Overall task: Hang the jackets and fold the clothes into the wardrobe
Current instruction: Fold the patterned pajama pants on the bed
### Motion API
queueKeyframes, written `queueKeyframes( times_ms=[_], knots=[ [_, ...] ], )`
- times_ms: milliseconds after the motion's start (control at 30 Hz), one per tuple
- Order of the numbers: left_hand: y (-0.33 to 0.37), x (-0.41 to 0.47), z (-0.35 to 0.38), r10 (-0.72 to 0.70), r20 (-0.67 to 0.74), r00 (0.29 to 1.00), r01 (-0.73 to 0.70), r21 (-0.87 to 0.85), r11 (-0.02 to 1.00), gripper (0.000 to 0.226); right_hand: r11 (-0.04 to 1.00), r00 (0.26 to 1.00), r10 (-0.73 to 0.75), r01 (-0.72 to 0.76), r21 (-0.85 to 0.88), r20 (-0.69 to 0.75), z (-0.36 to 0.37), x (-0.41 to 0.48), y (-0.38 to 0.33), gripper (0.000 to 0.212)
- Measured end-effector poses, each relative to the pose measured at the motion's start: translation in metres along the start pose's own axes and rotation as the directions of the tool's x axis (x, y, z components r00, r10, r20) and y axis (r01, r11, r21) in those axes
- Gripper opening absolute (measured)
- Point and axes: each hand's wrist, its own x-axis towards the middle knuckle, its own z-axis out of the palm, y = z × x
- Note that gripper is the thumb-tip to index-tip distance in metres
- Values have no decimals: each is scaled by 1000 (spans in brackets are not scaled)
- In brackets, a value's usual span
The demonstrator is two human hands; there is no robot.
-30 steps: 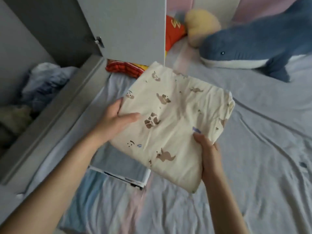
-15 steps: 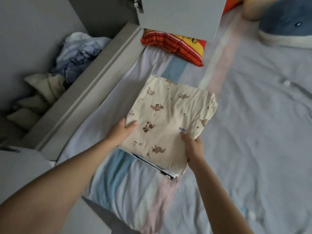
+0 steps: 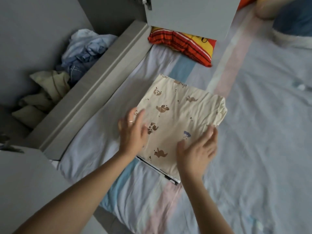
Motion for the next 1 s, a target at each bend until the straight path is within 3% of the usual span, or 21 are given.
queueKeyframes(
  times_ms=[67,100,167,234,300,367,567,701,801,868,934,1001],
  knots=[
    [13,4,8,112,222,969,-123,34,992,60,943,952,-264,288,-165,154,14,-2,-2,77],
    [18,5,13,84,342,936,-115,72,991,66,902,912,-317,375,-216,259,21,-3,-2,71],
    [19,12,26,-11,460,888,-56,132,990,71,876,890,-250,376,-302,382,29,6,2,63],
    [14,17,34,-17,482,876,-55,133,990,72,920,887,6,176,-349,462,30,19,5,76],
    [9,22,36,-3,502,865,-69,125,990,73,928,789,358,-242,-282,499,27,36,1,104],
    [8,22,38,2,509,861,-72,118,990,72,845,684,505,-515,-141,526,24,47,-1,125],
    [3,27,44,35,565,824,-76,50,996,73,791,656,552,-608,-73,514,31,50,1,132],
    [-2,32,44,38,598,801,-8,-53,999,81,743,595,607,-660,-111,527,34,60,-7,130],
    [-7,42,36,-27,616,787,170,-175,970,113,724,579,627,-680,-116,521,36,63,-6,132],
    [-11,49,29,-220,632,743,382,-131,915,135,730,571,624,-669,-140,533,37,67,-8,132],
    [-18,52,24,-430,656,621,605,-51,795,148,754,574,587,-645,-126,572,35,70,-5,131],
    [-30,54,28,-487,730,479,740,-37,672,150,805,611,497,-589,-66,616,30,68,14,135]
  ],
)
